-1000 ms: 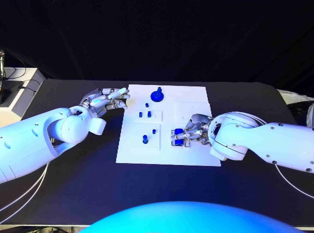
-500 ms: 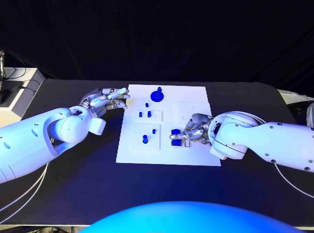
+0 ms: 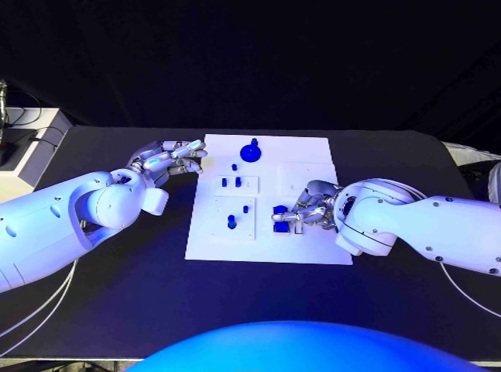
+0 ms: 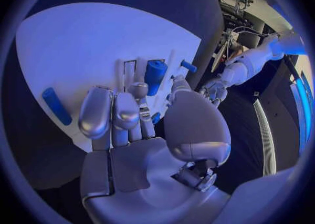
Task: Assemble the parts on the task board
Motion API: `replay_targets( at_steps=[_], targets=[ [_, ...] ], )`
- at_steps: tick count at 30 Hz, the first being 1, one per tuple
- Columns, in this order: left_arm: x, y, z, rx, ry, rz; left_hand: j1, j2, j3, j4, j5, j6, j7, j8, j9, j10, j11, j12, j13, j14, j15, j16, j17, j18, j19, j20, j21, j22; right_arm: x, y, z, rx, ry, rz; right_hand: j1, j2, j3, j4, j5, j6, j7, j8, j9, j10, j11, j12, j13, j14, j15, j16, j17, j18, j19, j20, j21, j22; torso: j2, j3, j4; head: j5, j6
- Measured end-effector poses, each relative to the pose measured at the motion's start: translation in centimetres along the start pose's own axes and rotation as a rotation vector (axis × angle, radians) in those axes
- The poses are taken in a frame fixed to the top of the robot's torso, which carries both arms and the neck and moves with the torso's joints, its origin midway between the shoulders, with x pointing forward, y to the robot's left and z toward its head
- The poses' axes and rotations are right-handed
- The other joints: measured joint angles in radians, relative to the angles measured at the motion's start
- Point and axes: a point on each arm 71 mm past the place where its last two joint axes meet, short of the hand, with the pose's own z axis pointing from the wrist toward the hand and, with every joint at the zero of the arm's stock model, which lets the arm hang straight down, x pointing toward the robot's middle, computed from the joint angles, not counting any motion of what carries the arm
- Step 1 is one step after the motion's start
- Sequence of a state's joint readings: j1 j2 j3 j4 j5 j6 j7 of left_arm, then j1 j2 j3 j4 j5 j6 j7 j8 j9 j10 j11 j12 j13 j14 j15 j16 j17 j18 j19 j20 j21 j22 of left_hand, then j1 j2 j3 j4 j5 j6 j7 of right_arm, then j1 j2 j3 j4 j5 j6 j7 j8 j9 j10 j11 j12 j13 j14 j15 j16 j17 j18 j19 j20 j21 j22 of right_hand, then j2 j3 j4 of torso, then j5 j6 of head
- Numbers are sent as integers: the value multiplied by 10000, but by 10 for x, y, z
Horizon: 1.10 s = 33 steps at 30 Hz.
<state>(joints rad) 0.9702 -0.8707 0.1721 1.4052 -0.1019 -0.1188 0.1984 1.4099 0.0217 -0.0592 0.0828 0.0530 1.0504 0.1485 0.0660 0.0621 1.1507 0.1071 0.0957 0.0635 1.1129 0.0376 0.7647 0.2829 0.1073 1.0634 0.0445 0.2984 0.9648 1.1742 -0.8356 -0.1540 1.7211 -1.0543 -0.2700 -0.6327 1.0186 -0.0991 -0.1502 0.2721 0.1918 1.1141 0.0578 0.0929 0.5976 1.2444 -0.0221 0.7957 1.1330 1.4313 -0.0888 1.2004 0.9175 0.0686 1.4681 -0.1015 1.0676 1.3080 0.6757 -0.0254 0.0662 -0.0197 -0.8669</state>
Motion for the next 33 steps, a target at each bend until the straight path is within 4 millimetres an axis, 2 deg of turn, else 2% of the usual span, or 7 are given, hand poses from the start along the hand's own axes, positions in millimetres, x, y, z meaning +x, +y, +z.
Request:
replay_targets(
  at_steps=[2, 4, 5, 8, 12, 15, 33],
  targets=[
    [0, 0, 0, -2, -1, 1, 0, 0, 0, 0, 0, 0, 0, 0, 0, 0, 0, 0, 0, 0, 0, 0, 0, 0, 0, 0, 0, 0, -1, -3, -1, -16, -76, 59, 192, 340, -101, -436, 78, 113, -114, 298, 246, 41, -75, 109, 5, 0, 0, 0, 19, 0, 0, 0, 63, 0, 0, 0, 6, 0, 0],
    [0, 0, 0, -5, -4, 2, 0, 0, 0, 0, 0, 0, 0, 0, 0, 0, 0, 0, 0, 0, 0, 0, 0, 0, 0, 0, 0, 0, -1, -5, -2, -38, -122, 106, 533, 674, -136, -1138, -91, 127, -175, 846, 705, 129, -162, 239, 49, 24, -24, 0, 60, 1, -2, -2, 107, 0, 0, -2, 10, 0, 0],
    [0, 0, 0, -7, -6, 2, 0, 0, 0, 0, 0, 0, 0, 0, 0, 1, 0, 0, 0, 0, 0, 0, 0, 0, 0, 0, 0, 0, -1, -6, -2, -61, -135, 127, 689, 682, -46, -1349, -281, 116, -231, 1067, 874, 165, -198, 300, 74, 50, -50, 0, 79, 0, -22, -22, 174, -1, 0, -1, 9, 7, -1],
    [-1, 0, 0, -12, -11, 4, 0, 0, 0, 0, 0, 0, 0, 0, 0, 1, 0, 0, 0, 0, 0, 0, 0, 0, 0, 0, 0, 0, 0, -8, -5, -206, -141, 183, 942, 444, 539, -1764, -590, -2, -369, 1811, 1432, 269, -273, 509, 179, 52, -63, 0, 131, -1, -14, -98, 330, -1, -2, -1, 6, 28, -2],
    [-1, 0, 0, -18, -14, 5, 0, 0, 0, 0, 0, 0, 0, 0, 0, 1, 0, 0, 0, 0, 0, 0, 1, 0, 0, 0, 0, 0, 2, -9, -7, -416, -132, 232, 1050, 342, 735, -2051, -681, -68, -438, 2248, 1687, 435, -321, 876, 392, 54, -132, 0, 174, 0, -14, -98, 472, -1, -4, -1, 1, 34, -6],
    [-1, 0, 0, -26, -16, 5, 0, 0, 0, 0, 0, 0, 0, 0, 0, 1, 0, 0, 0, 0, 0, 0, 1, -1, 0, 0, 0, 0, 3, -10, -9, -525, -126, 256, 1195, 381, 761, -2186, -698, -68, -438, 2320, 1727, 505, -322, 953, 450, 54, -132, 0, 183, -1, -50, -134, 485, -2, -5, 0, 0, 35, 2],
    [-2, 1, 0, -89, -46, 12, -40, 40, -27, 27, 0, 0, -1, 0, 0, 1, -1, 37, 0, 0, 0, 0, 1, 1, 0, 0, 0, 0, 3, -12, -9, -637, -149, 239, 1254, 426, 728, -2362, -608, -68, -438, 2358, 1713, 540, -357, 993, 506, 89, -167, 41, 220, 0, -16, -168, 601, -4, 5, -6, 5, 20, 13]
  ],
)
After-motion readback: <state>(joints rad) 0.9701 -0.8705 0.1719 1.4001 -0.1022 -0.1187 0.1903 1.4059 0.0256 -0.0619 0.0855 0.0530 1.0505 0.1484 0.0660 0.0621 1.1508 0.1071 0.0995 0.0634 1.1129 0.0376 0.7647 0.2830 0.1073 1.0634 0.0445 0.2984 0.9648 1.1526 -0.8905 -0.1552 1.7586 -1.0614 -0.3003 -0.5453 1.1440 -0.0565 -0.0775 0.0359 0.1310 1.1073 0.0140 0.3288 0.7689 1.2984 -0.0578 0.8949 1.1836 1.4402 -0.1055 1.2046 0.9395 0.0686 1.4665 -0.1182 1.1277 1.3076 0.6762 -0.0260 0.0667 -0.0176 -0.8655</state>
